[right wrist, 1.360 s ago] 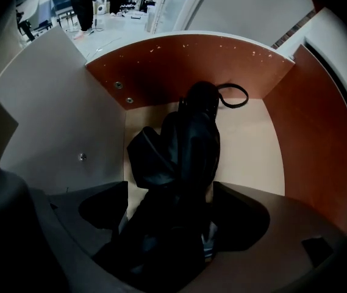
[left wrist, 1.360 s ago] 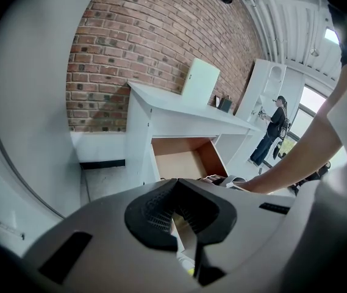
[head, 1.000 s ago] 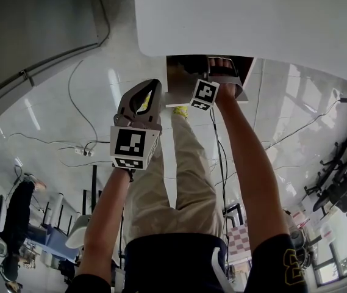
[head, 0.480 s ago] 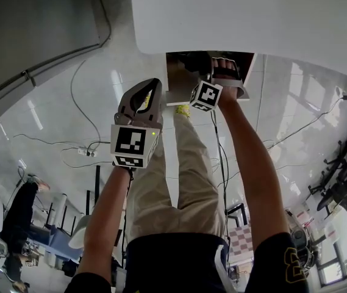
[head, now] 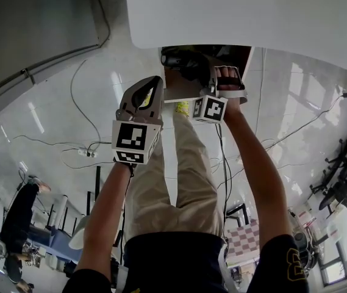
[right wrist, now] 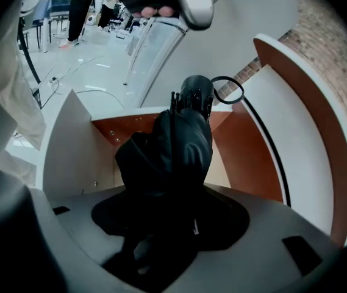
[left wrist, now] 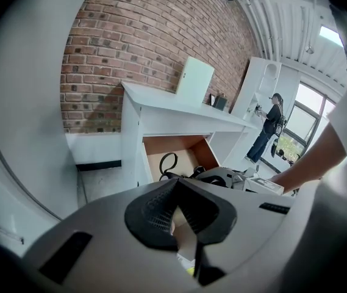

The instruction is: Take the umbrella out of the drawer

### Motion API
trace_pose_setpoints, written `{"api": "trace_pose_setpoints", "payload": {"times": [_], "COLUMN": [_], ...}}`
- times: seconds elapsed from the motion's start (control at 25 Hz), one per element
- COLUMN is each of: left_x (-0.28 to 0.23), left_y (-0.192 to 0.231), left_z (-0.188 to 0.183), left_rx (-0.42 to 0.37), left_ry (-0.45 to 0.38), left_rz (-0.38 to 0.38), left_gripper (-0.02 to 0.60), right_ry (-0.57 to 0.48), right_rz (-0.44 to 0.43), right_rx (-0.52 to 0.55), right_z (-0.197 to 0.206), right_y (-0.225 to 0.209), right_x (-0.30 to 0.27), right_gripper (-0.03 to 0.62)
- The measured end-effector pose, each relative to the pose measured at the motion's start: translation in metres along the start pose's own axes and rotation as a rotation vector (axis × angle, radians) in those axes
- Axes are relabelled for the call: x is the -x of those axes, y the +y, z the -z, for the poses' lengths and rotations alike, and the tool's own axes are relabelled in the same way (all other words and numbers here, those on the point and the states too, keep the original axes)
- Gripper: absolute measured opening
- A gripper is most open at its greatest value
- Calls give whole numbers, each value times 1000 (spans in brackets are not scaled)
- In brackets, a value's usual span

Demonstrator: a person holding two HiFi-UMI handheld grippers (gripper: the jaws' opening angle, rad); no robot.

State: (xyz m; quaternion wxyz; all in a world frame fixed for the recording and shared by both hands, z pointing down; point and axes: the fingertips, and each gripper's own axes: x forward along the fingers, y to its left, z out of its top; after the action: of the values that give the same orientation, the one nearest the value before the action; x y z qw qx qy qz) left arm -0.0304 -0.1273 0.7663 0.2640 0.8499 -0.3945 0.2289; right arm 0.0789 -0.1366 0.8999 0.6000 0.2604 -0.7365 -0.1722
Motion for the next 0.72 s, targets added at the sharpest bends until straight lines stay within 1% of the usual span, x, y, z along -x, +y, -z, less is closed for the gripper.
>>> {"api": "trace_pose_setpoints", "payload": {"times": [0.08,0.2,0.32,0.44,0.6,0.72], "left_x": [3,10,21,36,59,83], "left_y": [-4,-8,-17,-21,-36,-41], "left_z": [2,3,-6,-18,-51,-81], "left_rx": [-5,-12,-17,-21,-49,-89], "left_ry": [0,-3,-16,-28,-39,-53], "left_rz": [4,5,-2,-13,-12,-5], "left_gripper": [18,18,18,18,18,18], "right_ry": [-28,-62,-83,-113,-147,-163], "right_rz": [27,72,117,133,153,167], "right_rx": [-19,-77,-127,-159,-188,-247], "right_z": [-11,-23,-31,-47,-60,-72], "right_y": [-5,-15,-30,-42,-70,-96], "right_x": [13,35,66,97,151,188], "right_gripper": [282,282,281,281,281,281]}}
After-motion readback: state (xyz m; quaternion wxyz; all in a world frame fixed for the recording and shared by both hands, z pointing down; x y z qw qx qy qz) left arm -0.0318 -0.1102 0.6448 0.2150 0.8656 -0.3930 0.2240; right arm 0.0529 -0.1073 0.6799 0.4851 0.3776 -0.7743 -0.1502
